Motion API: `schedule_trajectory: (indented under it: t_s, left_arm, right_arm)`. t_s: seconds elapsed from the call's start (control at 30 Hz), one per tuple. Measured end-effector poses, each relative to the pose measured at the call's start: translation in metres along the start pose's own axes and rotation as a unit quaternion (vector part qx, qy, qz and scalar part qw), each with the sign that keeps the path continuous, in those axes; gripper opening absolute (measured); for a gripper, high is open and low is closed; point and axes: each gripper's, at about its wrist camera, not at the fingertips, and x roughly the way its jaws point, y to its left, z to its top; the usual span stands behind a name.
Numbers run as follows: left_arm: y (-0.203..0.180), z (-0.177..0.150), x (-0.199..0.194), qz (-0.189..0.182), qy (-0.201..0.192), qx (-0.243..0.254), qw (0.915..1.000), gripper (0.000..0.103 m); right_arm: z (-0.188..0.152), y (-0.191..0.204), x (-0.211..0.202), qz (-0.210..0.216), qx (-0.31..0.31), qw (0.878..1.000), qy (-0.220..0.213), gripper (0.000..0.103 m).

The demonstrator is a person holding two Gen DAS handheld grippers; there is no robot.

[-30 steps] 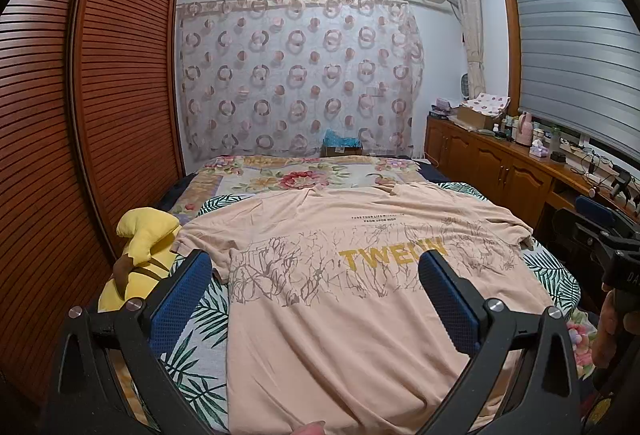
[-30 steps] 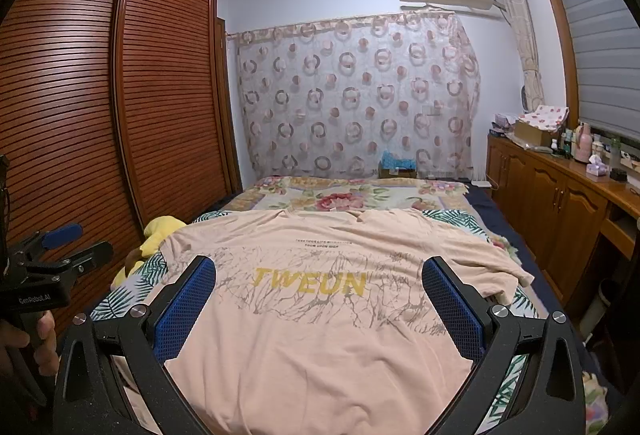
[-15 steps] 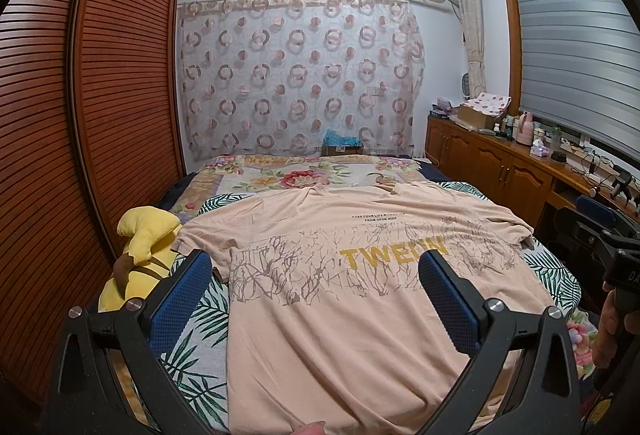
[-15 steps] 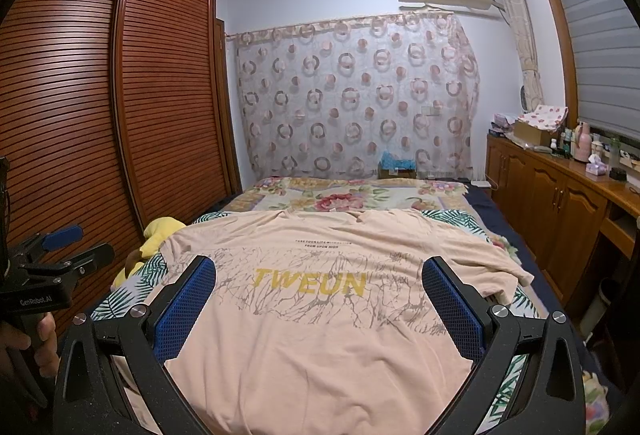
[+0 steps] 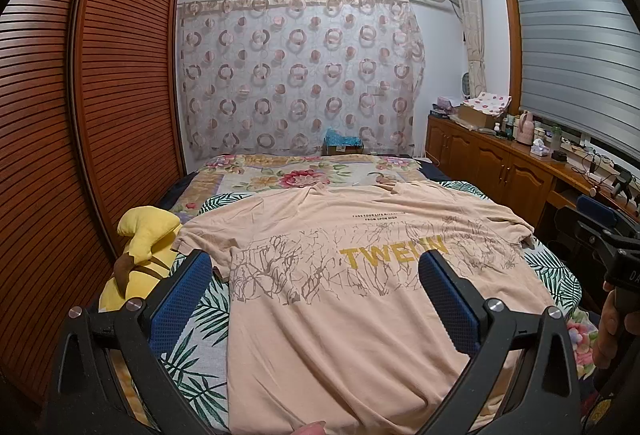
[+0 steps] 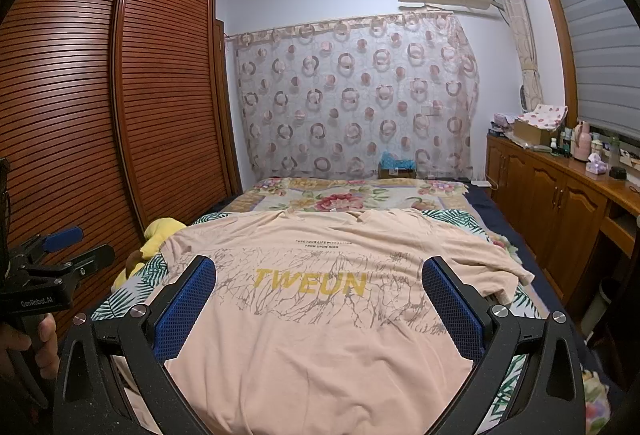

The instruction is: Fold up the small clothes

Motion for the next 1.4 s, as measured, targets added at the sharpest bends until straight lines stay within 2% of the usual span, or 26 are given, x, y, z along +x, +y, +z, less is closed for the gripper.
schedule_trajectory:
  t_s: [1.4]
  left_arm:
    - [0.0012,0.0009,-0.0013,0.001,0.001,0.001,1.0000,0.103]
  right_arm:
    - [-0.0002,-0.0021,0.0014,0.001,0.001,1.000,-0.001,0.103]
